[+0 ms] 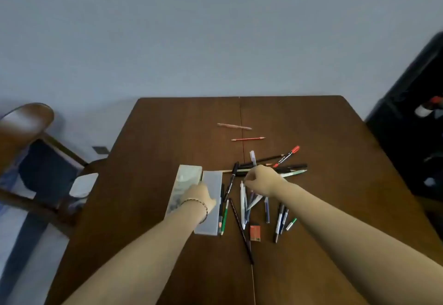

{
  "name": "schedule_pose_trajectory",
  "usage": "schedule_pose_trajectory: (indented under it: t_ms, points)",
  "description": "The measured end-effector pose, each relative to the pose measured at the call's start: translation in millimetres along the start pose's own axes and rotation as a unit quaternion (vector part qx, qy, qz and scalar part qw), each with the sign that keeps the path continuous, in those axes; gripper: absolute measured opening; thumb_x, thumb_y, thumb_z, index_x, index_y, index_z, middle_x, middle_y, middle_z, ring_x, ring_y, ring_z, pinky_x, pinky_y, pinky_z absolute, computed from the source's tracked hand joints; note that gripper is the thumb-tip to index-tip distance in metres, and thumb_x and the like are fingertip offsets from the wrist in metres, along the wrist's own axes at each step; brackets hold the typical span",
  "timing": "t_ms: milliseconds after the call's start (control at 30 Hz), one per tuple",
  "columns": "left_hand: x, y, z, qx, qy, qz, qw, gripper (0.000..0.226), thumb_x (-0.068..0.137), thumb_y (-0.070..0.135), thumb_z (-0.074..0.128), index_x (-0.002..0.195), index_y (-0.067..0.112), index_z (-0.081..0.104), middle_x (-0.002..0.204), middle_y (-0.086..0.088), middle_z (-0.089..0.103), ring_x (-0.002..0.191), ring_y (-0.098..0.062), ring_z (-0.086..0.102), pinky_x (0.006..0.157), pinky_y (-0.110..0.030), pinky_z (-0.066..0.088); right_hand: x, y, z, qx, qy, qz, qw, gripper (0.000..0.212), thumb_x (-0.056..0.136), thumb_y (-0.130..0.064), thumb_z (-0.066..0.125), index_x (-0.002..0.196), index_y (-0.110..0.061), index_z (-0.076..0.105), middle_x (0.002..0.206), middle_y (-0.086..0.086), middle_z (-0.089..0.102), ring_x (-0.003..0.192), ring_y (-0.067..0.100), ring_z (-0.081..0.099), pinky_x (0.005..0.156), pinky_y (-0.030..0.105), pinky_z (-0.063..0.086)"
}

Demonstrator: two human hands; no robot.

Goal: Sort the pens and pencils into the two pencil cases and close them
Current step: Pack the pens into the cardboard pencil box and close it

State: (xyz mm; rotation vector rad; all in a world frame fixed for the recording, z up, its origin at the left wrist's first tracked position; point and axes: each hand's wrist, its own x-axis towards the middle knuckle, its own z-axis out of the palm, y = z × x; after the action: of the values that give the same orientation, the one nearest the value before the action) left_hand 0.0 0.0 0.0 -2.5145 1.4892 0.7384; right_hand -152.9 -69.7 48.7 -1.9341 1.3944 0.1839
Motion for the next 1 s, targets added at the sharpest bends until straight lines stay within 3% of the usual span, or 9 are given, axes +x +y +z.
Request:
schedule_pose_trajectory:
  t_ms: [133, 300, 433, 500, 633, 733, 833, 933, 1000]
  points:
    - [-1.6, -2.6, 35.3, 0.054, -0.024, -0.038, 0.998, 0.066, 0.085, 0.047, 0.055, 0.138, 0.015, 0.030, 0.138, -0.013, 0.040, 0.129, -0.030, 0.037, 0.095, -0.035, 0.046, 0.4, 16.7, 18.8, 0.020, -0.020, 0.022, 0.999, 0.030, 0.095, -0.017, 0.043, 0.115, -0.008, 0.062, 0.113, 0.012, 0.067, 0.102, 0.026, 0.063, 0.086, 0.033, 0.051]
    - [6.2, 7.7, 51.2, 0.080, -0.020, -0.054, 0.995, 0.083, 0.080, 0.053, 0.059, 0.143, 0.018, 0.018, 0.133, -0.015, 0.039, 0.121, -0.027, 0.043, 0.085, -0.031, 0.050, 5.0, 30.6, 33.5, 0.052, -0.041, 0.035, 0.997, 0.030, 0.095, -0.017, 0.043, 0.119, -0.013, 0.060, 0.117, 0.008, 0.065, 0.105, 0.023, 0.062, 0.088, 0.031, 0.051]
    - [8.7, 14.5, 41.6, -0.108, -0.026, -0.102, 0.989, 0.072, 0.079, 0.047, 0.061, 0.136, 0.019, 0.027, 0.129, -0.010, 0.043, 0.115, -0.028, 0.049, 0.087, -0.035, 0.050, 5.7, 28.2, 39.4, 0.115, -0.004, 0.022, 0.993, 0.029, 0.097, -0.024, 0.043, 0.121, -0.015, 0.057, 0.121, 0.005, 0.062, 0.091, 0.014, 0.061, 0.074, 0.022, 0.049]
    - [5.3, 15.8, 26.9, -0.271, -0.044, -0.072, 0.959, 0.065, 0.081, 0.043, 0.060, 0.135, 0.021, 0.032, 0.124, -0.005, 0.048, 0.109, -0.024, 0.052, 0.086, -0.033, 0.052, 11.1, 19.9, 40.8, 0.197, 0.021, 0.026, 0.980, 0.037, 0.098, -0.033, 0.041, 0.131, -0.017, 0.049, 0.129, 0.005, 0.056, 0.102, 0.015, 0.059, 0.080, 0.023, 0.047]
    - [-14.9, 15.2, -11.6, -0.423, -0.053, 0.056, 0.903, 0.054, 0.084, 0.032, 0.062, 0.132, 0.028, 0.040, 0.110, 0.001, 0.054, 0.098, -0.015, 0.055, 0.080, -0.029, 0.054, 18.1, -10.4, 39.9, 0.418, -0.013, 0.039, 0.908, 0.055, 0.097, -0.051, 0.027, 0.145, -0.024, 0.026, 0.144, 0.000, 0.040, 0.133, 0.019, 0.039, 0.111, 0.038, 0.032]
    - [-22.5, 7.9, -27.9, -0.434, -0.032, 0.099, 0.895, 0.057, 0.080, 0.032, 0.067, 0.131, 0.034, 0.042, 0.111, 0.005, 0.056, 0.101, -0.011, 0.057, 0.083, -0.033, 0.057, 8.0, -28.9, 39.1, 0.512, 0.020, 0.013, 0.859, 0.051, 0.099, -0.046, 0.025, 0.145, -0.024, 0.027, 0.143, -0.009, 0.037, 0.133, 0.009, 0.032, 0.110, 0.029, 0.024]
    - [-28.7, -7.1, -37.1, -0.449, -0.042, 0.112, 0.885, 0.050, 0.078, 0.031, 0.068, 0.120, 0.041, 0.043, 0.094, 0.021, 0.056, 0.087, 0.003, 0.056, 0.069, -0.011, 0.055, -1.4, -26.6, 46.1, 0.569, 0.017, -0.015, 0.822, 0.046, 0.098, -0.045, 0.027, 0.135, -0.023, 0.043, 0.131, 0.000, 0.055, 0.122, 0.012, 0.049, 0.108, 0.035, 0.037]
    - [-30.3, -31.0, -33.6, -0.561, -0.112, 0.105, 0.813, 0.074, 0.061, 0.044, 0.065, 0.131, 0.026, 0.048, 0.110, 0.003, 0.068, 0.102, -0.014, 0.066, 0.089, -0.041, 0.056, -3.4, -14.2, 51.1, 0.644, -0.046, 0.044, 0.763, 0.043, 0.097, -0.047, 0.027, 0.121, -0.021, 0.052, 0.104, 0.005, 0.063, 0.096, 0.020, 0.063, 0.078, 0.035, 0.054]
    - [-30.1, -43.1, -24.7, -0.597, -0.149, 0.076, 0.785, 0.079, 0.058, 0.043, 0.064, 0.133, 0.027, 0.046, 0.120, -0.003, 0.064, 0.110, -0.022, 0.063, 0.092, -0.048, 0.053, -1.4, -8.9, 53.0, 0.667, -0.097, 0.063, 0.736, 0.042, 0.098, -0.043, 0.029, 0.120, -0.020, 0.055, 0.105, 0.006, 0.066, 0.097, 0.022, 0.065, 0.076, 0.035, 0.055]
